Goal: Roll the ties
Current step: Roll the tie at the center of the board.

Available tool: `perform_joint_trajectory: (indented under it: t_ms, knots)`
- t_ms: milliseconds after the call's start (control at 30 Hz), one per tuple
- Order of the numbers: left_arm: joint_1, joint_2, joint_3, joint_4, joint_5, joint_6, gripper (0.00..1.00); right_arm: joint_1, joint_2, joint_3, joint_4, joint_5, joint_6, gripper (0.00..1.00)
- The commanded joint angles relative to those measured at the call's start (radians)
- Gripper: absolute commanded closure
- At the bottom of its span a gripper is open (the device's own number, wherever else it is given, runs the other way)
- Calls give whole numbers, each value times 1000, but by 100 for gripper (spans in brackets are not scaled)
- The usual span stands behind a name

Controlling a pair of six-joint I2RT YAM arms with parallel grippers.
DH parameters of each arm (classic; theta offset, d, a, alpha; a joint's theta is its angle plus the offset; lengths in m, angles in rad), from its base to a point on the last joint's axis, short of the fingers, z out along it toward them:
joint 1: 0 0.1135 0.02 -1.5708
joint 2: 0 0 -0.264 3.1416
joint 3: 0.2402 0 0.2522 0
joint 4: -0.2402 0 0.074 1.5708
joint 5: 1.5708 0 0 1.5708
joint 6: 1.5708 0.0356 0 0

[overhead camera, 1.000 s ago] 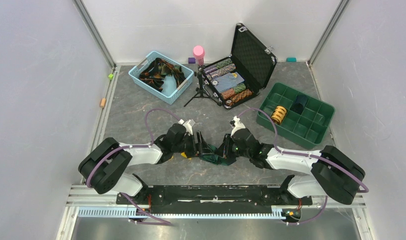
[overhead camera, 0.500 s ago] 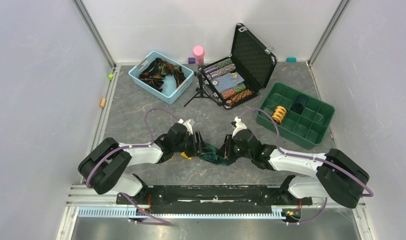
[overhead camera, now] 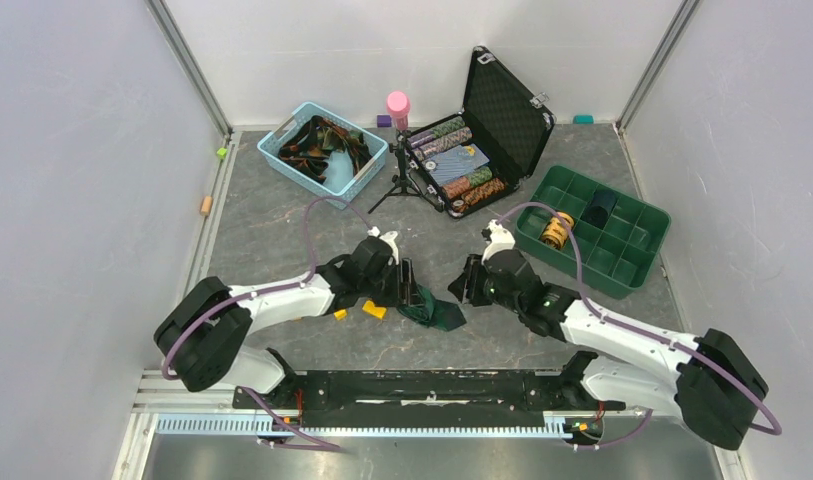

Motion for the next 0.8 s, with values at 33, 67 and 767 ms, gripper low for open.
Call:
perform_joint_trajectory:
  t_ms: [33,67,767]
  knots:
    - [-56,25,108,-221,-164,136,39,-29,-88,-8,-77,90,-22,62]
    - [-65,30,126,-244,-184,148,39,-31,-102,-9,-92,116,-25,62]
    - [-310,225,420,-576,-616,300,40,-81,-316,-8,-287,324,-49,62]
